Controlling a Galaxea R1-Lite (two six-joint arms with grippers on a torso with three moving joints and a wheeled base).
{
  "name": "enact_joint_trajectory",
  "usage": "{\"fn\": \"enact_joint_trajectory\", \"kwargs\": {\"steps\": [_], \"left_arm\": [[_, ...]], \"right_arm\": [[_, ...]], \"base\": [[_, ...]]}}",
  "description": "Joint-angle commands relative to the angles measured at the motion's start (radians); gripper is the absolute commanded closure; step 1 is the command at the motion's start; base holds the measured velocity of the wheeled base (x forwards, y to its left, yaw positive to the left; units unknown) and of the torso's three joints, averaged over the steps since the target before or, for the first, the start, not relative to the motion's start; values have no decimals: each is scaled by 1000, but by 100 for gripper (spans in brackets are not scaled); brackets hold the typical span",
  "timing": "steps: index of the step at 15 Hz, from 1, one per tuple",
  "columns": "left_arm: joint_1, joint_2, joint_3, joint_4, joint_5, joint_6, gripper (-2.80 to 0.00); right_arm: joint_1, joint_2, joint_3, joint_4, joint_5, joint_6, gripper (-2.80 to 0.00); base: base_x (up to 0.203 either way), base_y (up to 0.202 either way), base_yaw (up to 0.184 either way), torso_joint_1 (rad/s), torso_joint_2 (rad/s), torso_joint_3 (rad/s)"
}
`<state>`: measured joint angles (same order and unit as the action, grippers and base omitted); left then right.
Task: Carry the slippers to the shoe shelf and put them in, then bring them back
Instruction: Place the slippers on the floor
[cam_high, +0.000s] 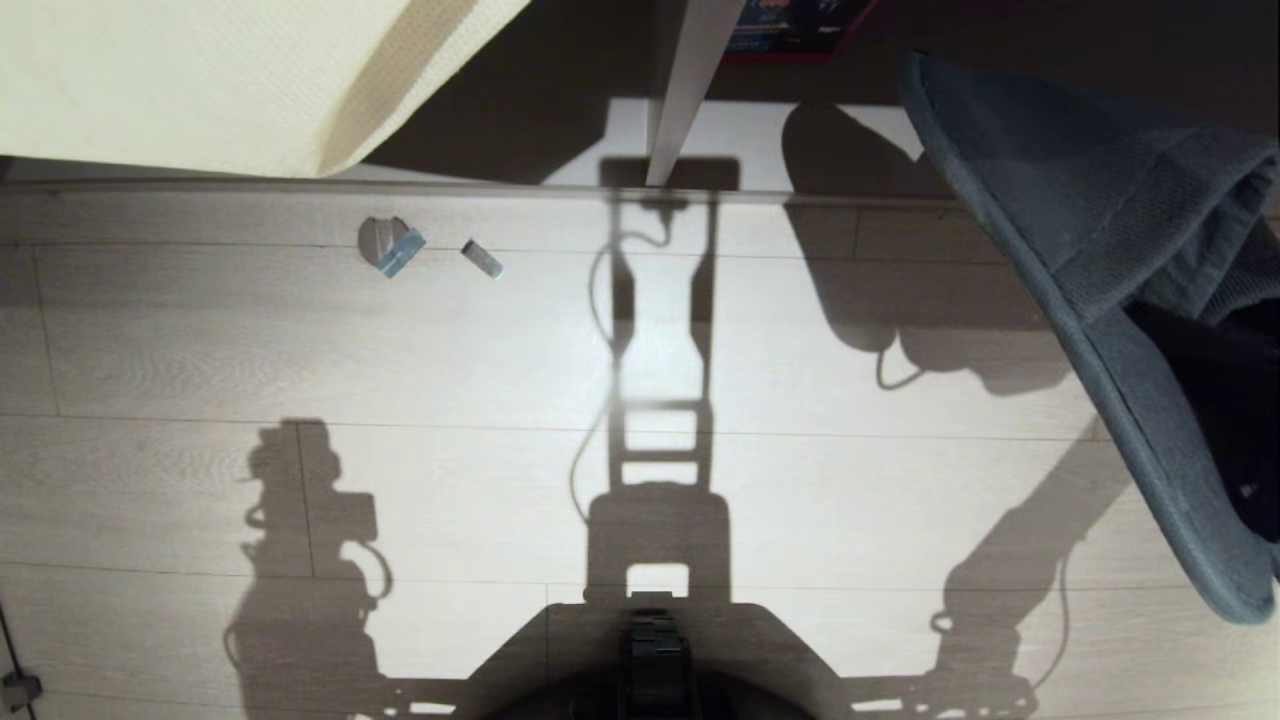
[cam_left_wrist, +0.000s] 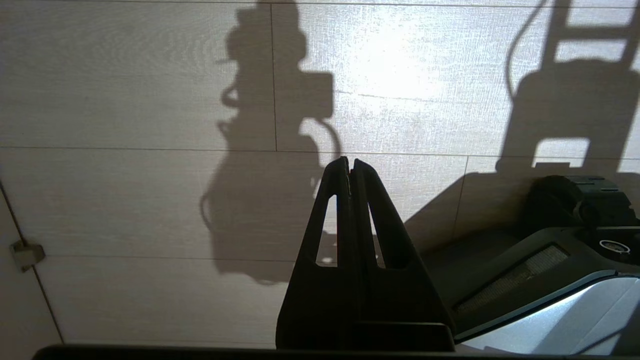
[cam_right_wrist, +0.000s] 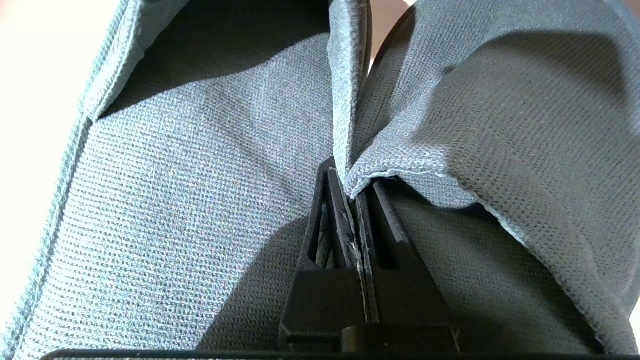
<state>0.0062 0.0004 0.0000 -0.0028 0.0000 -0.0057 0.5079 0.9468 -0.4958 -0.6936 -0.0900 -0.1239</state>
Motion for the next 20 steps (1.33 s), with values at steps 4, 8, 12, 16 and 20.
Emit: {"fn": "enact_joint_trajectory", "kwargs": {"steps": [4,8,12,16,20], "left_arm": [[0,0,0,0,0,0,0],[0,0,0,0,0,1,0],[0,0,0,0,0,1,0],[0,0,0,0,0,1,0],[0,0,0,0,0,1,0]], "right_arm": [[-63,-248,47,115,19,47,0],[-195,-395,65,165,41,49,0],[-400,-520,117,176,66,50,0],[-514,-634,219,178,121,64,0],[-512,-801,330,297,189,87,0]], "base": [[0,0,0,0,0,0],[0,0,0,0,0,0],[0,0,0,0,0,0],[0,0,0,0,0,0],[0,0,0,0,0,0]]}}
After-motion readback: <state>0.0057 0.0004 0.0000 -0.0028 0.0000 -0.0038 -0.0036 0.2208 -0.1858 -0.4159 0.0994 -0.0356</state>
